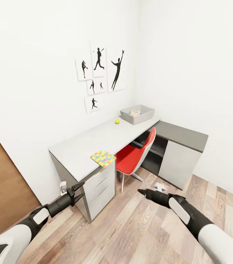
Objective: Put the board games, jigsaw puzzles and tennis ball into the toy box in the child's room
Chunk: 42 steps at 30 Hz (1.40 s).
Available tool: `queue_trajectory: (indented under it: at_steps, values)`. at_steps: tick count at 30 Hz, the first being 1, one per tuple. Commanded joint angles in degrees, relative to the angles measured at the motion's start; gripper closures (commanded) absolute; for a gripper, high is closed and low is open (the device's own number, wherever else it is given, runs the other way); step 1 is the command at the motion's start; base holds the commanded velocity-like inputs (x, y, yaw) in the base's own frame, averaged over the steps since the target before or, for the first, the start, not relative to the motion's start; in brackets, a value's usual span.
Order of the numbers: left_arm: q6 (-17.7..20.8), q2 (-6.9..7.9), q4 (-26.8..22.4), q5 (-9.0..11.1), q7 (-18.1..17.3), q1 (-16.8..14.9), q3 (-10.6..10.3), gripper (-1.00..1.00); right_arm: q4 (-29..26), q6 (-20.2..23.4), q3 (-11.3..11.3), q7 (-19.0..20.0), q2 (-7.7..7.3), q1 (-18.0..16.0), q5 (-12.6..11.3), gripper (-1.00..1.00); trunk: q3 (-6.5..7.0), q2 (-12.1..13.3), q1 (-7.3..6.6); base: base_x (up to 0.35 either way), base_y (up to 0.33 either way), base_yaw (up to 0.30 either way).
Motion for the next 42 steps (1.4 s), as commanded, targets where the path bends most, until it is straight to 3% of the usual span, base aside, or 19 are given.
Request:
queue_trajectory:
  at_steps: [1, 5, 14, 16, 17, 21, 26, 42]
  values:
    - [0.51, -0.06, 0.02, -0.3, -0.15, -0.05, 0.49, -1.0, 0.95, 0.08, 0.22, 2.33, -1.13, -0.05, -1.32, -1.0, -0.27, -0.49, 0.24, 0.0, 0.0, 0.0]
    - [0.4, -0.17, 0.02, -0.27, -0.15, -0.05, 0.53, -1.0, 2.67, 0.01, 0.22, 6.99, -2.61, -0.05, -3.27, -1.0, -0.99, -2.1, 1.12, 0.0, 0.0, 0.0]
    - [0.46, -0.84, -2.4, -0.3, -0.09, -0.12, 0.55, -1.0, 3.08, -0.24, 0.01, 10.57, -3.23, -0.1, -3.98, -1.0, -2.6, -5.71, 3.1, 0.0, 0.0, 0.0]
    - [0.46, -1.05, -3.28, -0.32, -0.04, -0.13, 0.54, -1.0, 3.05, -0.06, -0.59, 12.65, -3.23, -0.11, -4.01, -1.0, -2.96, -6.51, 3.53, 0.0, 0.0, 0.0]
    - [0.46, -1.23, -3.77, -0.33, -0.01, -0.12, 0.54, -1.0, 2.91, 0.27, -1.71, 14.9, -3.22, -0.11, -4.04, -1.0, -3.14, -6.91, 3.75, 0.0, 0.0, 0.0]
    - [0.48, -1.33, -4.15, -0.39, 0.02, -0.12, 0.54, -1.0, 2.9, 1.76, -5.0, 17.52, -3.16, -0.1, -4.1, -1.0, -3.86, -8.51, 4.63, 0.0, 0.0, 0.0]
    - [0.51, -1.31, -4.26, -0.37, 0.02, -0.14, 0.54, -1.0, 2.75, 2.61, -6.79, 18.07, -2.58, -0.07, -3.58, -1.0, -4.76, -10.52, 5.73, 0.0, 0.0, 0.0]
    - [0.54, -1.42, -4.28, -0.35, -0.06, -0.14, 0.45, -1.0, 3.21, 2.47, -7.36, 18.46, -2.55, -0.07, -3.97, -1.0, -7.63, -16.94, 9.24, 0.0, 0.0, 0.0]
